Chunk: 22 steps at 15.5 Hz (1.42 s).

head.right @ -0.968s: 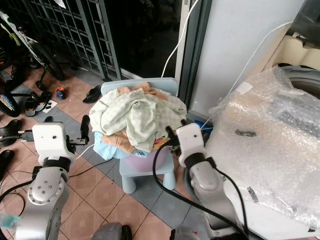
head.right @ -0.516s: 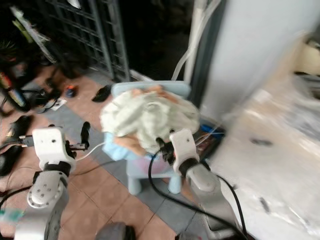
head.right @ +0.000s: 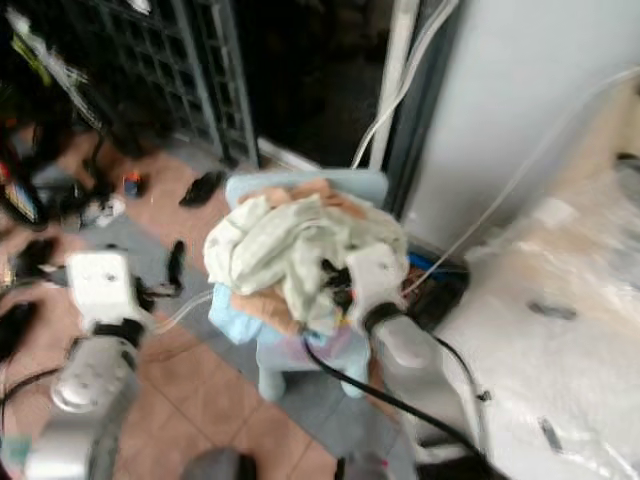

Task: Clothes washing

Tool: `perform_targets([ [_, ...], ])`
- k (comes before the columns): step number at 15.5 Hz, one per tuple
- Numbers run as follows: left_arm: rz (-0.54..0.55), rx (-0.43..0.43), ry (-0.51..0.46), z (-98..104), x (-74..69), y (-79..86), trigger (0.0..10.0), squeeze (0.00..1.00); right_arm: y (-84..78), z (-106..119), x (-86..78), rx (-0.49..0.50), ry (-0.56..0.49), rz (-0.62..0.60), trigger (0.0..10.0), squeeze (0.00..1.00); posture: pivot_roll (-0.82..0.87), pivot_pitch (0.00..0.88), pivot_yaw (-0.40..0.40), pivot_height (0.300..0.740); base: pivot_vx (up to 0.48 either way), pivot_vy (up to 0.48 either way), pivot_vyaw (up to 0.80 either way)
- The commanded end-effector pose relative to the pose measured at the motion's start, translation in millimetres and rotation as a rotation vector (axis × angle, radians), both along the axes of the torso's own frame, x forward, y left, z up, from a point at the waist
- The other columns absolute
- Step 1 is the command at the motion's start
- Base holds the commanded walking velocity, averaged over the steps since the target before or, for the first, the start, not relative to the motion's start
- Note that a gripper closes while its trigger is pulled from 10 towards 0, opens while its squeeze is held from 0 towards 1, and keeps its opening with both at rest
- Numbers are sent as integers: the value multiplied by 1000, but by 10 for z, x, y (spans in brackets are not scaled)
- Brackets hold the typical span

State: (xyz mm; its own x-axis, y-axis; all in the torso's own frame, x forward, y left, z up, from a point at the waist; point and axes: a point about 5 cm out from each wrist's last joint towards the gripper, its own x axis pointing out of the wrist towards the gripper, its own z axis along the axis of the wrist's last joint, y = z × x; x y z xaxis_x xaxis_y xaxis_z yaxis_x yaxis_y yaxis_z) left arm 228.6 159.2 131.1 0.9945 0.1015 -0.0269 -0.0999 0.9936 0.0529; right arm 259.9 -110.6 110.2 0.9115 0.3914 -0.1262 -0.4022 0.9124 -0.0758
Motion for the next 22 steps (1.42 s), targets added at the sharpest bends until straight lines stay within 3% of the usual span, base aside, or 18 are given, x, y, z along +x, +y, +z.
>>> perform_targets([
  [1,-1,-5,-9,24,-18,2,10000,0,-26,-11,-6,-11,2,-1,10000,0,21,69,32,740,285,0,0],
  [5,-6,-10,-10,24,-1,-6,10000,0,-26,9,40,-37,-17,9,10000,0,24,65,24,740,333,0,159],
  [7,-5,-13,-9,24,7,-11,10000,0,-24,8,60,-38,-15,2,10000,133,27,64,21,740,296,0,766],
  [8,2,-18,-8,25,6,-9,10000,0,-16,10,70,-35,-13,3,10000,75,27,64,20,740,244,0,413],
  [9,4,-18,-5,20,1,-7,10000,0,-11,8,73,-39,-13,6,10000,255,27,64,20,740,0,0,0],
  [10,4,-18,2,8,-7,-10,10000,0,-3,7,80,-40,-12,10,10000,165,27,66,19,740,0,0,0],
  [11,5,-18,6,3,-8,-15,10000,0,-9,7,92,-29,-7,1,10000,192,26,67,19,740,0,0,0],
  [12,11,-17,5,3,-6,-19,10000,0,-36,12,124,-13,-2,-28,10000,345,27,68,19,740,0,0,0],
  [13,13,-17,3,4,-7,-20,10000,0,-48,11,134,-18,-3,-40,10000,624,28,70,19,740,0,0,0],
  [14,14,-20,3,10,-7,-29,10000,0,-102,-6,175,-10,13,-80,10000,1000,29,73,18,740,0,0,0],
  [15,19,-19,9,9,-7,-29,10000,0,-140,-16,209,-45,17,-99,10000,1000,31,75,18,740,0,0,0],
  [16,23,-19,14,8,-8,-25,10000,0,-162,-58,227,-84,42,-108,10000,78,34,82,18,740,0,0,0],
  [17,22,-20,15,11,-10,-26,10000,0,-179,-93,232,-88,72,-119,10000,0,37,84,17,740,0,0,0],
  [20,14,-40,37,39,-28,-49,10000,0,-293,-204,355,-112,169,-208,10000,0,65,115,4,740,0,0,0],
  [22,-3,-38,45,68,-113,-79,10000,0,-299,-196,485,-109,199,-236,10000,0,95,144,-12,740,0,0,0],
])
